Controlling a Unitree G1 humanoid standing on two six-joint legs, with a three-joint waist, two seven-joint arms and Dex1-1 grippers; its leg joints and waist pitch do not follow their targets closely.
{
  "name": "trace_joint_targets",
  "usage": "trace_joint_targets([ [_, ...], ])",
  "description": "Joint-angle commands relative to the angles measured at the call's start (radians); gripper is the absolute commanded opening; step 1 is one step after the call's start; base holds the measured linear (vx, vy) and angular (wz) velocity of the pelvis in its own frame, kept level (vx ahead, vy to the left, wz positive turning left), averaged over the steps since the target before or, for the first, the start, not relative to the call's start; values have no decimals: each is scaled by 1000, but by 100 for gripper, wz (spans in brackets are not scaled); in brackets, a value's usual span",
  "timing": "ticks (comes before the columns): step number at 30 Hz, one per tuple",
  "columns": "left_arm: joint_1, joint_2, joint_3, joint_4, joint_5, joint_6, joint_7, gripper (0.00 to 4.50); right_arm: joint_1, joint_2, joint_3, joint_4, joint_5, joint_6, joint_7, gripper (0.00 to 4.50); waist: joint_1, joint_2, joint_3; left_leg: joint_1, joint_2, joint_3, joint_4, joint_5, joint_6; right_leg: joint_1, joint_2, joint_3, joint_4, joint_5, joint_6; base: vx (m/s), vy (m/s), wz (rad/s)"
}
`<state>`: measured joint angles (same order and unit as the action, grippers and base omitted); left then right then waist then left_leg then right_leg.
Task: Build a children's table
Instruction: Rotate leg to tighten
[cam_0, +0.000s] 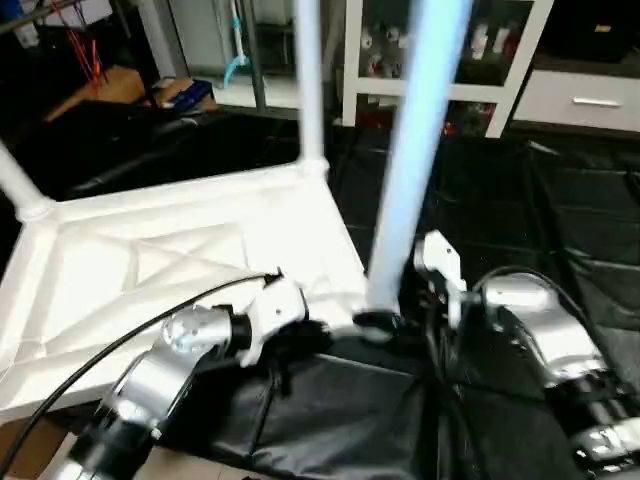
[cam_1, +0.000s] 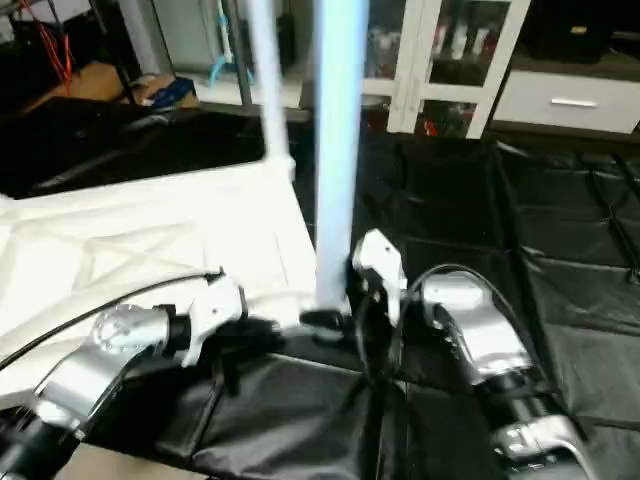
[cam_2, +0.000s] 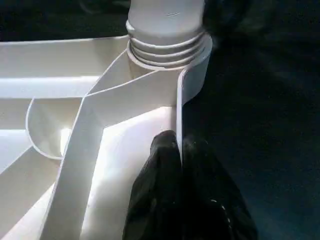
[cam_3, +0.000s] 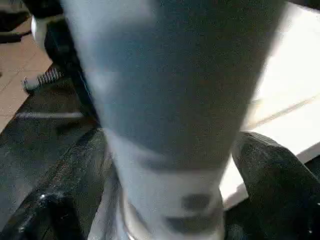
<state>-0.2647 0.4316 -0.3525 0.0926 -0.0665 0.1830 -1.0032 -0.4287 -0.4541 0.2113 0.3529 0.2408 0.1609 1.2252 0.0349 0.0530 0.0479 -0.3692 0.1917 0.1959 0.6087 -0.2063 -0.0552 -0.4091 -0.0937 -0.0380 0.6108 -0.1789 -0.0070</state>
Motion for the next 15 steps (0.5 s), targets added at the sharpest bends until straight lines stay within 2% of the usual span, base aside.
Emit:
trace_joint_targets([
  [1,0,-8,1,-61,-68,2,-20,0,2,-12,28,-25,-8,3,33,401,-5,-14,-56,11,35,-14,-83,-256,44,39,-36,29,-80,-299,-209,0,0,0],
  [4,8,-4,7,-82,-64,22,-30,0,10,-31,53,-21,-17,0,76,375,-5,-16,-58,10,35,-14,-80,-233,52,40,-36,29,-79,-271,-210,0,0,0],
  [8,10,2,11,-89,-62,31,-36,0,8,-41,47,-19,-11,8,90,347,-4,-15,-62,9,34,-13,-75,-185,69,42,-34,28,-72,-203,-227,0,0,0],
  [10,11,6,12,-95,-63,40,-37,0,5,-42,41,-17,-7,13,95,317,-3,-14,-64,8,33,-12,-72,-161,82,44,-34,27,-68,-163,-240,0,0,0],
  [14,11,9,12,-101,-65,50,-42,0,4,-43,38,-17,6,22,105,294,-2,-11,-64,9,34,-12,-72,-158,88,45,-33,26,-67,-153,-250,0,0,0],
  [15,11,9,12,-101,-65,52,-45,0,8,-45,39,-20,9,27,110,275,-2,-12,-64,8,34,-12,-71,-159,88,46,-33,26,-67,-153,-251,0,0,0],
])
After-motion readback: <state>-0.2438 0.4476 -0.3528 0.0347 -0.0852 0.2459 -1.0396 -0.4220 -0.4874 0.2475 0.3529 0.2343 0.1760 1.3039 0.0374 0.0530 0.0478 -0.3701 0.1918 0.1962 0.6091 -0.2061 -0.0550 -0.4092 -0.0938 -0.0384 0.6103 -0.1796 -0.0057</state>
